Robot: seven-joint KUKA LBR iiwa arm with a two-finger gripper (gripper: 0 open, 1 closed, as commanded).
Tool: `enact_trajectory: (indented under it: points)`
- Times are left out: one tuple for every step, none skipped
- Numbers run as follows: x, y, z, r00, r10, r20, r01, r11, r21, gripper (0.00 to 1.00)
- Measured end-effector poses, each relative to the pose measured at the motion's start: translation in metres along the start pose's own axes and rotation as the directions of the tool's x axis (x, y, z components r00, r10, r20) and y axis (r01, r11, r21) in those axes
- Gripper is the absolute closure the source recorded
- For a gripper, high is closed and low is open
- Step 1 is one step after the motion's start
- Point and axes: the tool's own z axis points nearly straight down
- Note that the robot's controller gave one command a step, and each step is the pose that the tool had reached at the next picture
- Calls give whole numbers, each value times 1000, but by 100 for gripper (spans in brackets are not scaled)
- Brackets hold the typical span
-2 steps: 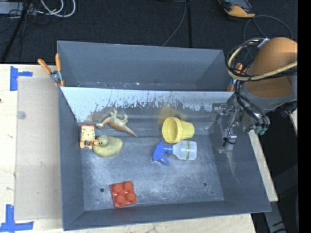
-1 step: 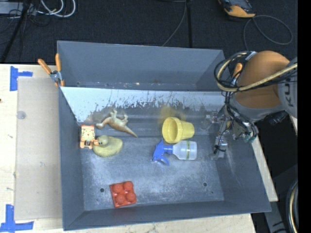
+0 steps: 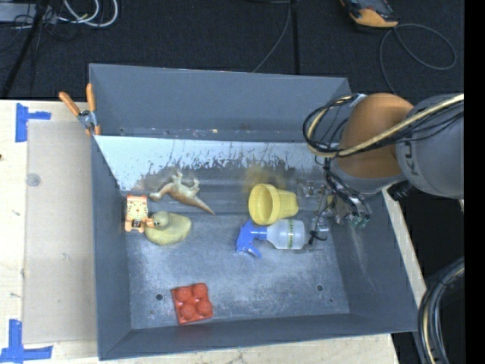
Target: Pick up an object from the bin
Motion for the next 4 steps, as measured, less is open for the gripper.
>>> enact_trajectory:
  points:
    - [3,-12,7,1000,-4,-6,4,1000,3,0]
    - [13,48,6,998,69,0,-69,998,0,0]
    - [22,84,13,998,64,-6,-64,998,-2,0]
    - [24,82,14,999,50,-6,-50,999,-2,0]
